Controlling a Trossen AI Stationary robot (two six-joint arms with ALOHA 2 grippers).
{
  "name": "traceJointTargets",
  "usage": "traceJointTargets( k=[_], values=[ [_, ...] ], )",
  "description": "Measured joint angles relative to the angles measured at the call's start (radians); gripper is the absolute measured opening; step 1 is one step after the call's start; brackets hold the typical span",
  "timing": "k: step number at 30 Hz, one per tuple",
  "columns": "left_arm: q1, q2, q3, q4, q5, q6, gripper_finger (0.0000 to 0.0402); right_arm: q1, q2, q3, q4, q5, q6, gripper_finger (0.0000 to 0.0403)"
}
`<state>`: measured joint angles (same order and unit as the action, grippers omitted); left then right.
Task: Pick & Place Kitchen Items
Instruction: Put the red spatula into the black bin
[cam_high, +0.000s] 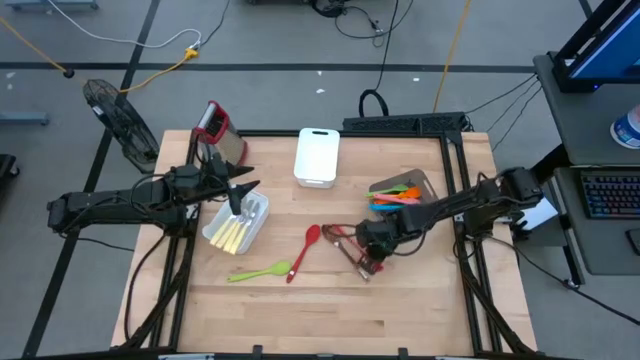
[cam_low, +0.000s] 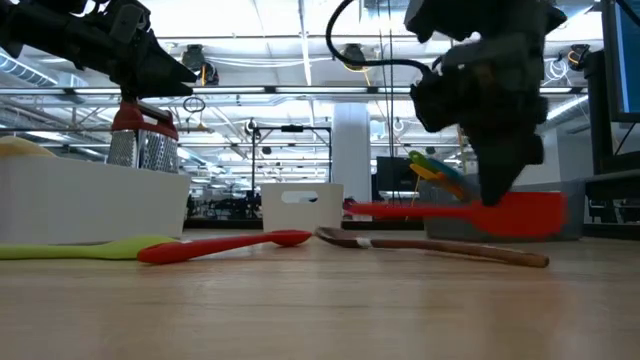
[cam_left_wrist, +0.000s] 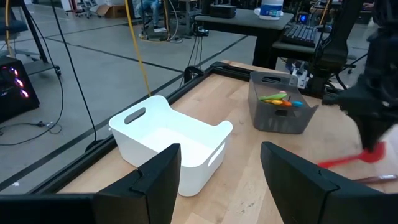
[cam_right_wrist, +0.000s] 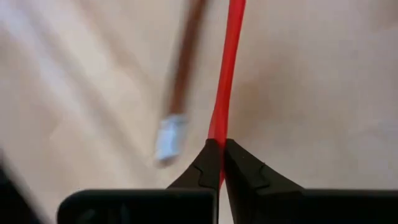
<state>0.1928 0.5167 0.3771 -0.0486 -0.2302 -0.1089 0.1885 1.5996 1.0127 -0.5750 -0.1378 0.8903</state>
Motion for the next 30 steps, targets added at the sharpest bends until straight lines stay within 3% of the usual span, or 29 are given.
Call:
traceJointTargets(
  k=[13, 16, 26, 30],
  values=[
    [0.000, 0.000, 0.000, 0.000, 0.000, -0.002, 0.0228, -0.005, -0.054, 0.001, 0.038, 0.029, 0.038, 0.0001],
    [0.000, 0.000, 0.000, 0.000, 0.000, -0.002, 0.0228, -0.016, -0.114, 0.001, 0.081, 0.031, 0.056, 0.0001],
    [0.000, 0.000, 0.000, 0.000, 0.000, -0.005, 0.0228, -0.056, -0.372, 0.002, 0.085, 0.197, 0.186, 0.0001],
    [0.000, 0.000, 0.000, 0.001, 0.000, -0.004, 0.0228, -0.056, -0.452, 0.002, 0.033, 0.263, 0.150, 0.0001]
  ],
)
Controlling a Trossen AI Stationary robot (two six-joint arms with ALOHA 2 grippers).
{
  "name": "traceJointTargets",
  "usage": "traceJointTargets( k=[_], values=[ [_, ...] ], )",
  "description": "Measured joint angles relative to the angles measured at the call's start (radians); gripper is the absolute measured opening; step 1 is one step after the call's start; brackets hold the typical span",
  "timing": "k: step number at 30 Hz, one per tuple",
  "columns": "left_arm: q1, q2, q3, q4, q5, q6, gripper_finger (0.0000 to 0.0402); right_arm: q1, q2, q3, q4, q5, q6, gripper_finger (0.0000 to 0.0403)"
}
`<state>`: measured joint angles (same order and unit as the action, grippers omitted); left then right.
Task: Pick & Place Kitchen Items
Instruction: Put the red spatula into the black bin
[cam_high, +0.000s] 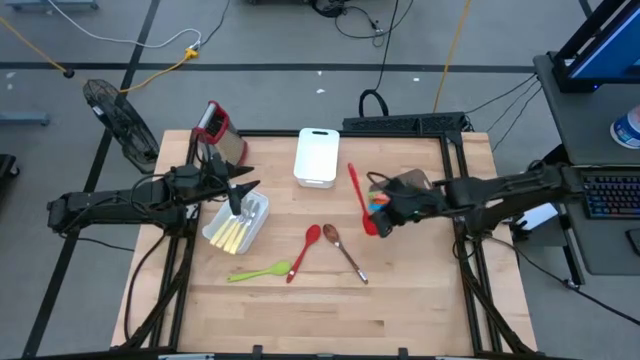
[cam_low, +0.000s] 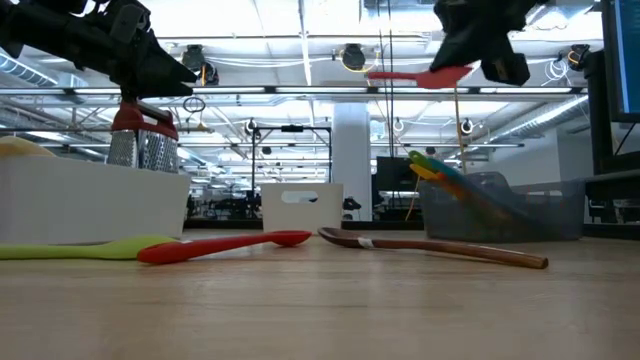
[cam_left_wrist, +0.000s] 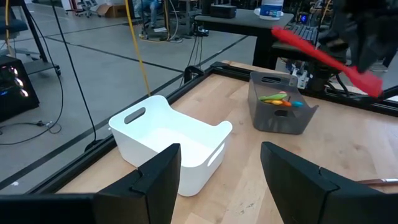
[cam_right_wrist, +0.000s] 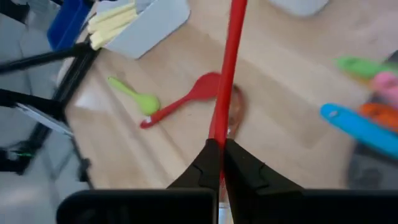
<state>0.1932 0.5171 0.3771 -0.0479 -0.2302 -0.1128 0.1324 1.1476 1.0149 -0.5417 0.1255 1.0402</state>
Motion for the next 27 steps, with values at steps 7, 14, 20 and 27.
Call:
traceJointTargets(
  k=[7, 14, 20, 27],
  values=[
    [0.000, 0.000, 0.000, 0.001, -0.007, 0.005, 0.0228, -0.017, -0.062, 0.000, -0.250, 0.084, -0.248, 0.0001],
    [0.000, 0.000, 0.000, 0.044, -0.007, 0.001, 0.0228, -0.081, -0.055, 0.000, -0.403, 0.165, -0.582, 0.0000],
    [0.000, 0.000, 0.000, 0.116, -0.007, -0.001, 0.0228, -0.115, -0.051, 0.000, -0.414, 0.306, -0.968, 0.0000],
    [0.000, 0.000, 0.000, 0.156, -0.007, -0.001, 0.0228, -0.119, -0.035, -0.033, -0.405, 0.351, -1.234, 0.0000]
  ],
)
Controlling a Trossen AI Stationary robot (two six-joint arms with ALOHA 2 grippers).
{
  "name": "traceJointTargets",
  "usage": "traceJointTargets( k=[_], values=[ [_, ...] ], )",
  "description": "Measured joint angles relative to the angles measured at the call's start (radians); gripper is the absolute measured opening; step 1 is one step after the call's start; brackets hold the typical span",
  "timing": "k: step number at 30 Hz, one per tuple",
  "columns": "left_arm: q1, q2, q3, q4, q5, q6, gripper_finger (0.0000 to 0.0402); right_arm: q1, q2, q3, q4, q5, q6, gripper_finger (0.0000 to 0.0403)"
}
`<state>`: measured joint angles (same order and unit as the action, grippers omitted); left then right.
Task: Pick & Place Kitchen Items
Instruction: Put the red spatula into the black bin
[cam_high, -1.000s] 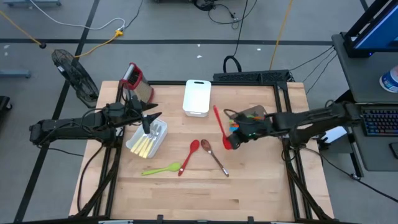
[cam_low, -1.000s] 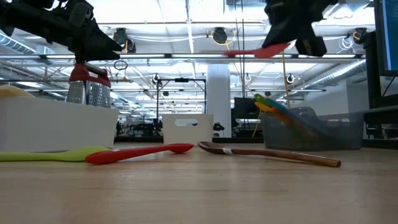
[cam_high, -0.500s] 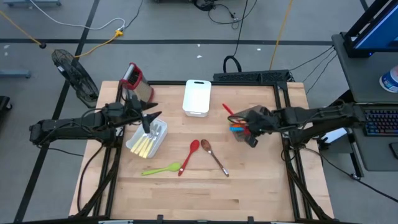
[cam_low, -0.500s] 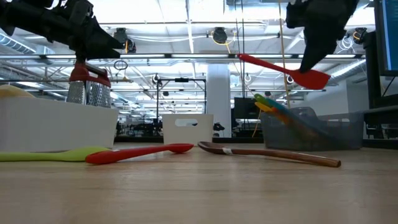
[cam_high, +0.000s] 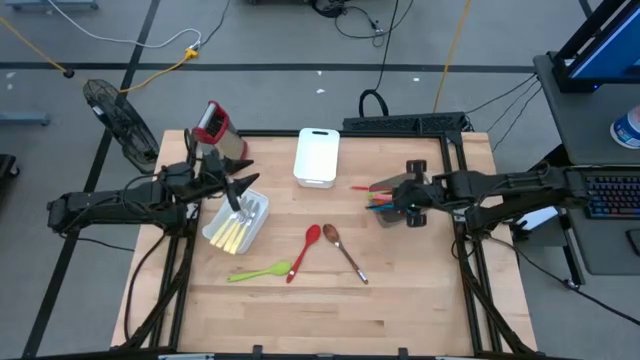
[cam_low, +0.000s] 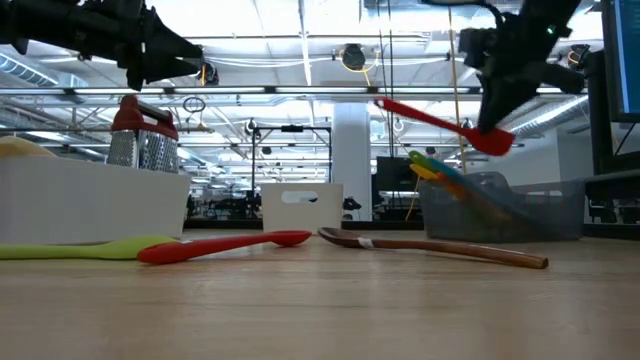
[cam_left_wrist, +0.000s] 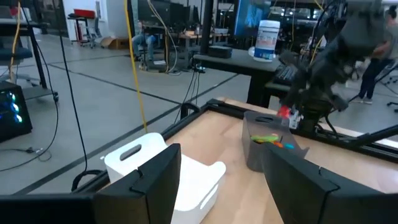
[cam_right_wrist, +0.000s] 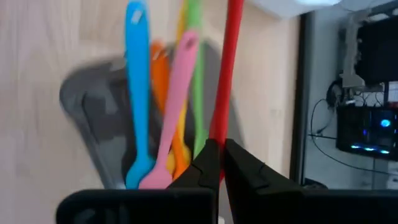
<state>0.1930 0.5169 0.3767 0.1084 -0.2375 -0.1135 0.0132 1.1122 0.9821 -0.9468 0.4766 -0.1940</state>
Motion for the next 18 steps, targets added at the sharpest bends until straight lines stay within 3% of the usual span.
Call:
traceJointTargets(
  k=[7, 11, 18],
  values=[
    [0.000, 0.000, 0.000, 0.001, 0.001, -0.005, 0.0228, 0.000, -0.003, -0.144, 0.097, 0.026, -0.121, 0.0000],
    [0.000, 0.000, 0.000, 0.001, 0.001, -0.078, 0.0228, 0.000, -0.018, -0.200, 0.159, 0.074, -0.173, 0.0000],
    [0.000, 0.000, 0.000, 0.001, 0.002, -0.210, 0.0228, -0.001, -0.125, -0.303, 0.271, 0.046, -0.195, 0.0000]
  ],
)
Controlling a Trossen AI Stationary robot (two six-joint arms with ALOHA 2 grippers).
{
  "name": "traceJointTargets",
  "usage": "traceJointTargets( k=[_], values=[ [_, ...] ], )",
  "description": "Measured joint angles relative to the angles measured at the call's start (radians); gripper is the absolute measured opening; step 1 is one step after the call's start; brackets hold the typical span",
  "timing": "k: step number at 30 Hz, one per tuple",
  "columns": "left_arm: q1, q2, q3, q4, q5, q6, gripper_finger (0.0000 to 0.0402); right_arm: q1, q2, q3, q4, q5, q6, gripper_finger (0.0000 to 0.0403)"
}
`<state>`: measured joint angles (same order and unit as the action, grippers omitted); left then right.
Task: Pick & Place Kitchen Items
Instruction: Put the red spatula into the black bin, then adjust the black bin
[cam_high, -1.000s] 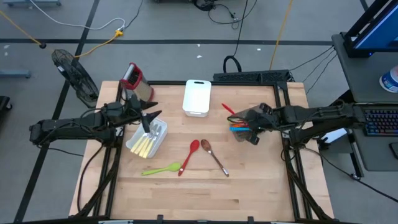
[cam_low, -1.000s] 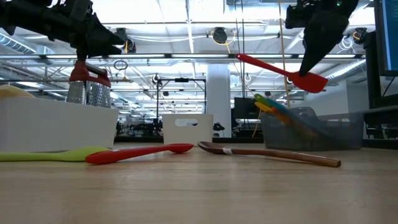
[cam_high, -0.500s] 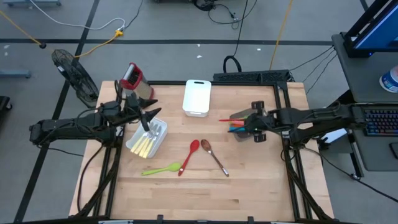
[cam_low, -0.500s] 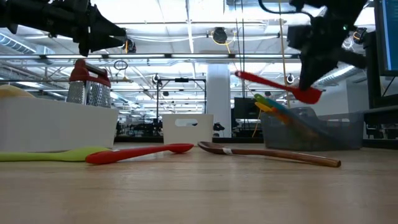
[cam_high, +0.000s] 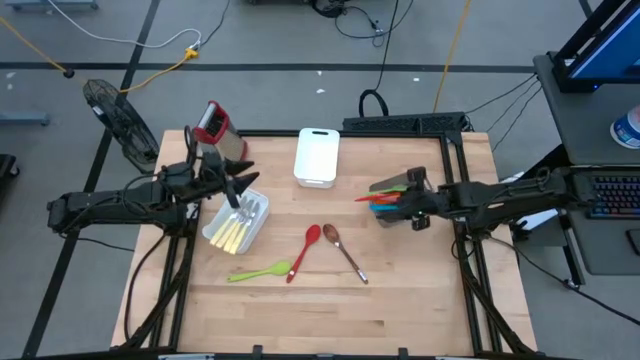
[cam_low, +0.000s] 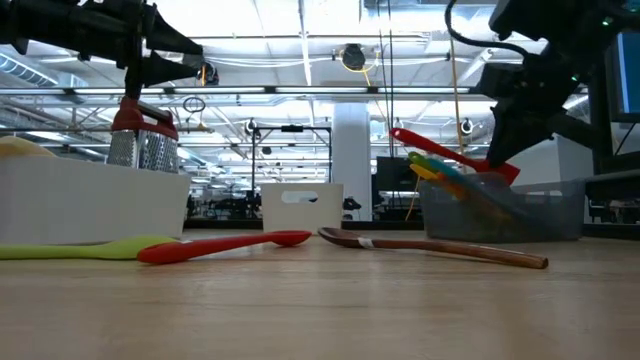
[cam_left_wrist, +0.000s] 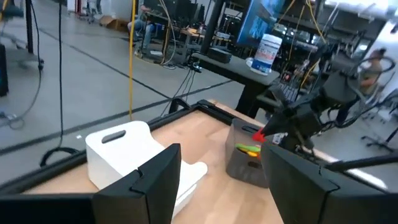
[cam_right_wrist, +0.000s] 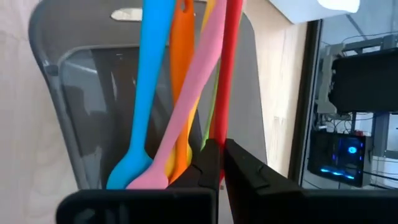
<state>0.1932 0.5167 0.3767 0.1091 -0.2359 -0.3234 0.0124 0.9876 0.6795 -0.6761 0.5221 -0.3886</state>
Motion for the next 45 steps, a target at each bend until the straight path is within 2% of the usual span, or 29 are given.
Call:
traceJointTargets(
  k=[6, 11, 16, 24, 34, 38, 41, 43, 45],
  values=[
    [0.000, 0.000, 0.000, 0.000, 0.001, -0.095, 0.0228, 0.000, -0.115, -0.092, 0.024, 0.002, 0.006, 0.0000],
    [0.000, 0.000, 0.000, 0.000, 0.001, -0.108, 0.0228, 0.000, -0.173, -0.135, 0.088, 0.001, 0.006, 0.0010],
    [0.000, 0.000, 0.000, 0.000, 0.001, -0.108, 0.0228, -0.017, -0.182, -0.162, 0.083, 0.001, 0.080, 0.0032],
    [0.000, 0.000, 0.000, 0.000, 0.001, -0.108, 0.0228, -0.057, -0.181, -0.174, 0.108, 0.001, 0.079, 0.0057],
    [0.000, 0.000, 0.000, 0.000, 0.001, -0.108, 0.0228, -0.038, -0.194, -0.123, 0.248, -0.006, 0.073, 0.0072],
    [0.000, 0.000, 0.000, 0.000, 0.001, -0.108, 0.0228, -0.014, -0.194, -0.063, 0.204, -0.145, 0.098, 0.0058],
    [0.000, 0.000, 0.000, 0.000, 0.001, -0.103, 0.0228, -0.001, -0.186, -0.029, 0.159, -0.272, 0.237, 0.0031],
    [0.000, 0.000, 0.000, 0.000, 0.001, -0.102, 0.0228, 0.013, -0.185, -0.020, 0.124, -0.326, 0.356, 0.0010],
    [0.000, 0.000, 0.000, 0.000, 0.001, -0.101, 0.0228, 0.030, -0.183, -0.017, 0.079, -0.364, 0.474, 0.0005]
  ],
)
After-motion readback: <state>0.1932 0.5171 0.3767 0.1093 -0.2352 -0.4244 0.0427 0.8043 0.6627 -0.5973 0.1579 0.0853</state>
